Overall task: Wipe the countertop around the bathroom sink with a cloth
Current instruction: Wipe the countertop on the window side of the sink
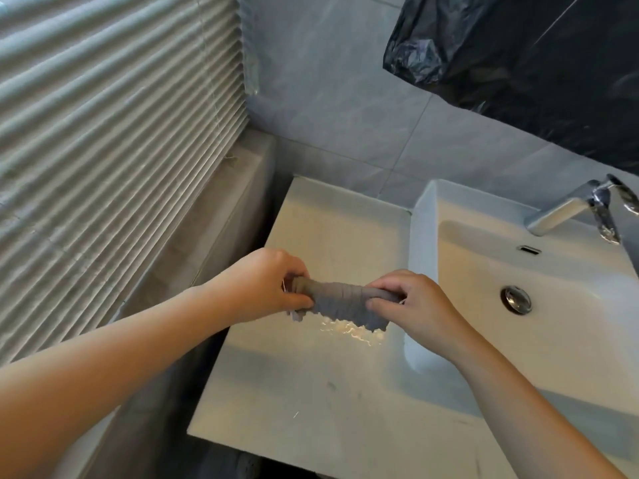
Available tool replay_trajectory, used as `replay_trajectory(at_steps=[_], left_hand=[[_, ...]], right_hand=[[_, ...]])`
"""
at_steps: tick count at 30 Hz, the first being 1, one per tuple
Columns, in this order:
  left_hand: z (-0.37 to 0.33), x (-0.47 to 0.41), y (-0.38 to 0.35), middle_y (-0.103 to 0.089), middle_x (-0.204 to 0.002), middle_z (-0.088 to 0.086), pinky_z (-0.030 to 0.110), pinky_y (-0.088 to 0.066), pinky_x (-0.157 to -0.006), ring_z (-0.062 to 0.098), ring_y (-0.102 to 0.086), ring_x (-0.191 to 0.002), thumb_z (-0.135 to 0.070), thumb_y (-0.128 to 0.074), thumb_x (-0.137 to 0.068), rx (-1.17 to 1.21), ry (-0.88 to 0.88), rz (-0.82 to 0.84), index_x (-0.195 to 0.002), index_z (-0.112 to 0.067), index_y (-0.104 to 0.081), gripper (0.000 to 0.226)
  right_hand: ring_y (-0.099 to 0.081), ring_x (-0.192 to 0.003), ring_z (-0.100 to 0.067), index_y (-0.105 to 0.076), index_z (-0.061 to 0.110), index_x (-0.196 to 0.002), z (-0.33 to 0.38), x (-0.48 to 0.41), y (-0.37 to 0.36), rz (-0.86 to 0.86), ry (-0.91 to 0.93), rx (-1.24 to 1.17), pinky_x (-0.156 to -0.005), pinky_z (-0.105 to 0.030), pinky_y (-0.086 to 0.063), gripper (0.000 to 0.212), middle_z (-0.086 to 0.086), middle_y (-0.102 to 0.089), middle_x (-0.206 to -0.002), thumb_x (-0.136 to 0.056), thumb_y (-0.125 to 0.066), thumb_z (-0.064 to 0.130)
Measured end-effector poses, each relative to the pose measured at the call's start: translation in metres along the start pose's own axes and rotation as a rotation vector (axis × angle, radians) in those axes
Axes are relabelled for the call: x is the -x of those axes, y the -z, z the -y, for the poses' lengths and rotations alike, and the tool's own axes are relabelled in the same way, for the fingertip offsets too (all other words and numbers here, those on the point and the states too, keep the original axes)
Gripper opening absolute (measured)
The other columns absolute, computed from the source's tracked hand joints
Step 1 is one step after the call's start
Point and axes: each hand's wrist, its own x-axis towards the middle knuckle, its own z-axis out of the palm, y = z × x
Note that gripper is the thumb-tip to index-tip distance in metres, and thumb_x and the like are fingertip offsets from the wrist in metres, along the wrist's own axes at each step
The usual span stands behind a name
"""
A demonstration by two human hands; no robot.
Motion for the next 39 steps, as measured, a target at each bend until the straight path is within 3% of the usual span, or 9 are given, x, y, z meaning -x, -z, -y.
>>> replay_trajectory(at_steps=[3,8,13,17,22,25,28,34,39], left_hand=[[0.000,-0.015,0.004,-0.052,-0.106,-0.017,0.018,-0.042,-0.082,0.003,-0.047,-0.099,-0.048,-0.065,-0.081,0.062,-0.012,-0.021,-0.081,-0.039,-0.060,0.010],[-0.027,-0.043,-0.021,-0.073,-0.091,0.007,0.036,-0.058,-0.078,0.019,-0.070,-0.083,-0.030,-0.065,-0.086,0.839,0.267,-0.008,-0.095,-0.013,-0.067,0.020],[-0.035,-0.072,-0.049,-0.067,-0.071,0.001,0.030,-0.057,-0.068,0.013,-0.064,-0.067,-0.028,-0.067,-0.085,0.775,0.334,-0.284,-0.079,-0.016,-0.064,0.014],[-0.029,-0.087,-0.058,-0.060,-0.065,-0.006,0.012,-0.041,-0.051,0.000,-0.053,-0.054,-0.032,-0.063,-0.088,0.575,0.277,-0.320,-0.077,-0.025,-0.059,0.014],[-0.005,-0.102,-0.055,-0.068,-0.083,0.000,0.036,-0.057,-0.071,0.013,-0.068,-0.071,-0.042,-0.060,-0.087,0.598,0.281,-0.107,-0.090,-0.020,-0.059,0.022],[0.007,-0.110,-0.053,-0.067,-0.084,-0.006,0.023,-0.054,-0.066,0.008,-0.065,-0.073,-0.052,-0.063,-0.079,0.560,0.236,-0.050,-0.093,-0.026,-0.059,0.030],[0.031,-0.116,-0.056,-0.063,-0.083,-0.008,0.024,-0.050,-0.067,0.007,-0.060,-0.074,-0.062,-0.056,-0.076,0.616,0.339,-0.081,-0.096,-0.026,-0.061,0.041],[0.112,-0.129,-0.084,-0.055,-0.116,0.000,0.030,-0.045,-0.085,0.016,-0.054,-0.101,-0.038,-0.046,-0.095,0.205,0.515,-0.306,-0.119,-0.018,-0.057,0.032],[0.148,-0.152,-0.114,-0.041,-0.137,0.007,0.034,-0.037,-0.100,0.025,-0.042,-0.121,-0.037,-0.040,-0.097,0.226,0.672,-0.326,-0.137,-0.012,-0.040,0.047]], right_hand=[[-0.061,-0.069,-0.012,-0.072,0.011,-0.079,-0.013,-0.009,0.008,-0.067,-0.087,-0.231,-0.063,-0.020,-0.047,0.008,-0.006,-0.068,-0.079,-0.078,-0.070,0.019],[-0.062,-0.062,-0.026,-0.066,0.004,-0.084,-0.023,-0.026,-0.013,-0.170,-0.429,-1.460,-0.052,-0.027,-0.050,0.020,-0.016,-0.065,-0.076,-0.085,-0.062,0.023],[-0.061,-0.111,-0.029,-0.056,0.000,-0.125,-0.033,-0.054,-0.028,-0.276,-0.548,-1.926,-0.092,-0.038,-0.051,0.053,-0.020,-0.063,-0.119,-0.079,-0.069,0.022],[-0.064,-0.097,-0.025,-0.053,0.003,-0.127,-0.038,-0.086,-0.032,-0.305,-0.506,-1.797,-0.069,-0.033,-0.059,0.037,-0.017,-0.065,-0.108,-0.093,-0.054,0.018],[-0.061,-0.110,-0.032,-0.052,0.014,-0.128,-0.038,-0.120,-0.036,-0.333,-0.376,-1.393,-0.084,-0.044,-0.053,0.034,-0.017,-0.061,-0.121,-0.098,-0.046,0.030],[-0.063,-0.107,-0.022,-0.055,0.018,-0.123,-0.039,-0.142,-0.042,-0.482,-0.406,-1.078,-0.092,-0.043,-0.053,0.030,-0.007,-0.064,-0.118,-0.096,-0.051,0.031],[-0.060,-0.100,-0.010,-0.054,0.017,-0.119,-0.045,-0.164,-0.035,-0.645,-0.293,-0.647,-0.088,-0.018,-0.047,0.028,0.004,-0.063,-0.110,-0.094,-0.053,0.030],[-0.051,-0.065,0.005,-0.054,0.018,-0.089,-0.070,-0.220,-0.019,-0.455,-0.018,-0.145,-0.058,-0.006,-0.037,0.012,0.016,-0.055,-0.073,-0.090,-0.062,0.028],[-0.059,-0.080,-0.003,-0.067,0.017,-0.098,-0.086,-0.290,-0.027,-0.348,0.135,0.006,-0.074,-0.017,-0.046,0.014,0.013,-0.067,-0.086,-0.086,-0.063,0.017]])
